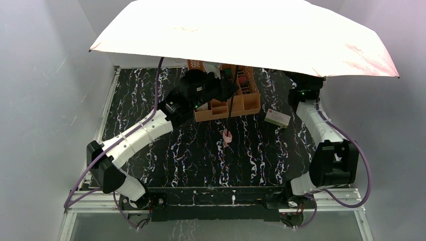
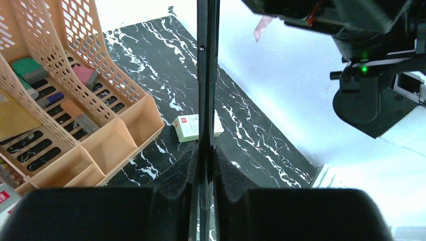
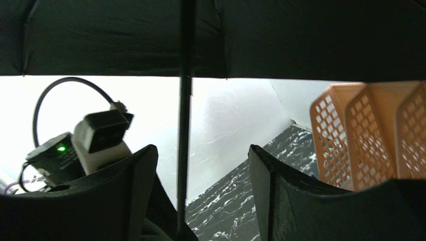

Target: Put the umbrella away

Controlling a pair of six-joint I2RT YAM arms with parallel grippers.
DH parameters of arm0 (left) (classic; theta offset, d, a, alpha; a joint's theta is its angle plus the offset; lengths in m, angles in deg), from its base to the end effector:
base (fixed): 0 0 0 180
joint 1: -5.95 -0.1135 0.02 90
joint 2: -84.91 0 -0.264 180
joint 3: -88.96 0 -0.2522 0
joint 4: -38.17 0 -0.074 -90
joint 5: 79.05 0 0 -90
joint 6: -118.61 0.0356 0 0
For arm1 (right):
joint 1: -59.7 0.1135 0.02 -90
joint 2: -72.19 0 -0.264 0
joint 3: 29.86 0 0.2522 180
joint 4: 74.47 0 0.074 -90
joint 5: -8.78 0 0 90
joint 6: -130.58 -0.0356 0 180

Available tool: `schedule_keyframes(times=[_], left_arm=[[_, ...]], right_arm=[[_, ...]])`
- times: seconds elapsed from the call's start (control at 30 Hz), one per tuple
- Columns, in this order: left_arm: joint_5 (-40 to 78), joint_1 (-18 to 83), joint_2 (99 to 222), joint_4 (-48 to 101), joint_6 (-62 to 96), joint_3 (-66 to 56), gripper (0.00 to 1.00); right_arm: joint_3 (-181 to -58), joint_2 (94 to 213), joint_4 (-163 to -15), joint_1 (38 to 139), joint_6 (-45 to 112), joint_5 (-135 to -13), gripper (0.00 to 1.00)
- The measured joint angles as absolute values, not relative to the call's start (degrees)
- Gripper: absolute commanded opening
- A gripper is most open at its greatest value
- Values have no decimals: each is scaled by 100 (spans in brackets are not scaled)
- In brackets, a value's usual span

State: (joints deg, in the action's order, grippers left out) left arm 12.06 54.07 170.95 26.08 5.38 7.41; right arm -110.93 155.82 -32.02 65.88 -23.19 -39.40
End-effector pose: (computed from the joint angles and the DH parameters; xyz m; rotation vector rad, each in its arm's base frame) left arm 0.2383 -0.2668 0.4317 0.3721 1.6113 -0.9828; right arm 0.3154 0.0580 0.4291 -0.2145 1.1615 1.4077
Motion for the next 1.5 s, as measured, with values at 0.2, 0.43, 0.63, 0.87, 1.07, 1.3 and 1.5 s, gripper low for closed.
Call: schedule_keyframes(times=[0.2, 0.43, 0.63, 0.87, 1.07, 1.3, 1.5], left_arm=[[1341, 5407, 17095, 2608, 538, 741, 0], [1411, 5405, 17095, 2608, 519, 741, 0], [1503, 5407, 17095, 2608, 514, 741, 0], [1529, 5405, 17095, 2604, 517, 741, 0], [1492, 5365, 17095, 2554, 545, 741, 0], [1588, 5365, 17095, 2346, 746, 953, 0], [1833, 5385, 17141, 1972, 1067, 1729, 0]], right_arm=[[-11666, 15781, -2907, 6693, -2528, -3763, 75], [-12250, 16186, -2901, 6990, -2522, -3706, 71], [-12379, 16347, -3082, 7147, -2480, -3669, 63], [-12459, 16529, -3130, 7147, -2472, -3621, 28], [-12562, 16500, -3211, 7217, -2507, -3579, 0], [-12803, 16151, -4295, 7320, -1713, -3632, 0], [-13288, 15316, -5902, 7482, -476, -4443, 0]])
